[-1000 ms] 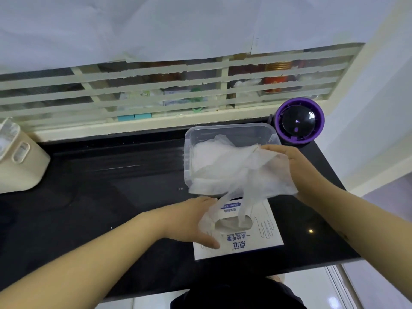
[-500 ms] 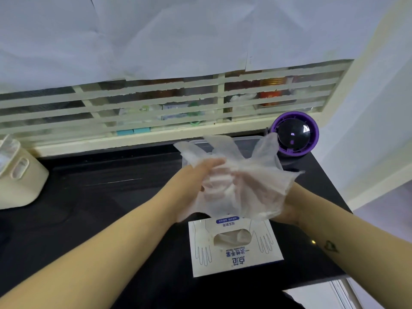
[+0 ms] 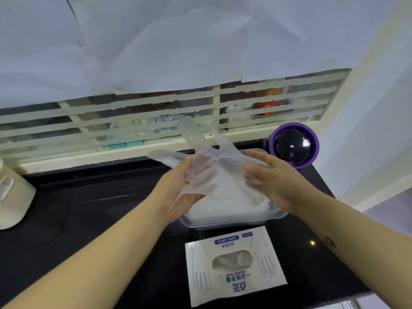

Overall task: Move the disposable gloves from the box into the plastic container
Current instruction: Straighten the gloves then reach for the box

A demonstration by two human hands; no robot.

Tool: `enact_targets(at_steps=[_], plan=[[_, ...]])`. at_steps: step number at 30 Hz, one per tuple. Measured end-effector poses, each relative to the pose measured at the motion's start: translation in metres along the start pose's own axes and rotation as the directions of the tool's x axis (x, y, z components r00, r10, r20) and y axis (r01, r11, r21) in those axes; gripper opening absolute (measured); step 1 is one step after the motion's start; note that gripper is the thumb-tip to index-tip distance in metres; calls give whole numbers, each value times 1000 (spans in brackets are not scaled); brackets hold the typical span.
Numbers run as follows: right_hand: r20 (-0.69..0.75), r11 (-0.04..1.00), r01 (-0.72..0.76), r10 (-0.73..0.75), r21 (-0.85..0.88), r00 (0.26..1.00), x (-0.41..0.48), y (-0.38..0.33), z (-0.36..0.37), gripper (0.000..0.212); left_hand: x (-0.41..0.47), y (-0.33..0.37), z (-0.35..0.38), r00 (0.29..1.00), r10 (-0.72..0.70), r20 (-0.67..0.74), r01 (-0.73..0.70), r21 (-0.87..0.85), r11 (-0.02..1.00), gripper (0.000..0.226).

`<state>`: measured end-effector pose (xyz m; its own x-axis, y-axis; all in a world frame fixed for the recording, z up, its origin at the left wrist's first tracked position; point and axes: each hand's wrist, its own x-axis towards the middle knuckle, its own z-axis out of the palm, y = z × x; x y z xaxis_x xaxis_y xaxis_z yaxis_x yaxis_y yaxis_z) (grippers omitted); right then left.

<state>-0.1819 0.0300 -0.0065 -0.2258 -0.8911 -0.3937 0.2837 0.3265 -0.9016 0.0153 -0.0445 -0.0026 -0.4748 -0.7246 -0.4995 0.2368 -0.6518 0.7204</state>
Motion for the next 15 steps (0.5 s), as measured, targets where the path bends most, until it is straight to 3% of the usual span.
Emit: enact_targets(at_steps=[2,3,5,7,9,10,11,13,15], plan=[[-14,991,60,-62,-116,998,8,-13,2,35,4,5,-6,1000,1,-25,0,17,1000,31],[-34,951,144,-159,-272,987,12,-21,2,35,5,8,-9,996,36,-80,-34,35,999,28],[5,756,354,-421,-550,907,17,-39,5,46,11,16,-18,956,166,-244,-145,100,984,29],[105,597,537,-606,-596,789,19,-52,7,62,11,19,-23,886,309,-345,-236,238,942,44],[173,496,649,-702,-577,691,19,-59,12,69,4,21,-18,843,435,-316,-292,411,864,29],[204,453,686,-730,-570,652,15,-61,14,71,1,21,-14,862,438,-254,-299,444,845,19],[242,411,716,-746,-565,620,11,-62,18,72,-2,21,-7,905,385,-178,-284,422,861,25],[375,295,768,-738,-568,561,0,-59,26,73,-6,21,2,994,100,55,-109,223,969,58],[586,122,835,-657,-537,473,-10,-48,32,65,-2,15,-1,954,-122,273,107,69,992,87]])
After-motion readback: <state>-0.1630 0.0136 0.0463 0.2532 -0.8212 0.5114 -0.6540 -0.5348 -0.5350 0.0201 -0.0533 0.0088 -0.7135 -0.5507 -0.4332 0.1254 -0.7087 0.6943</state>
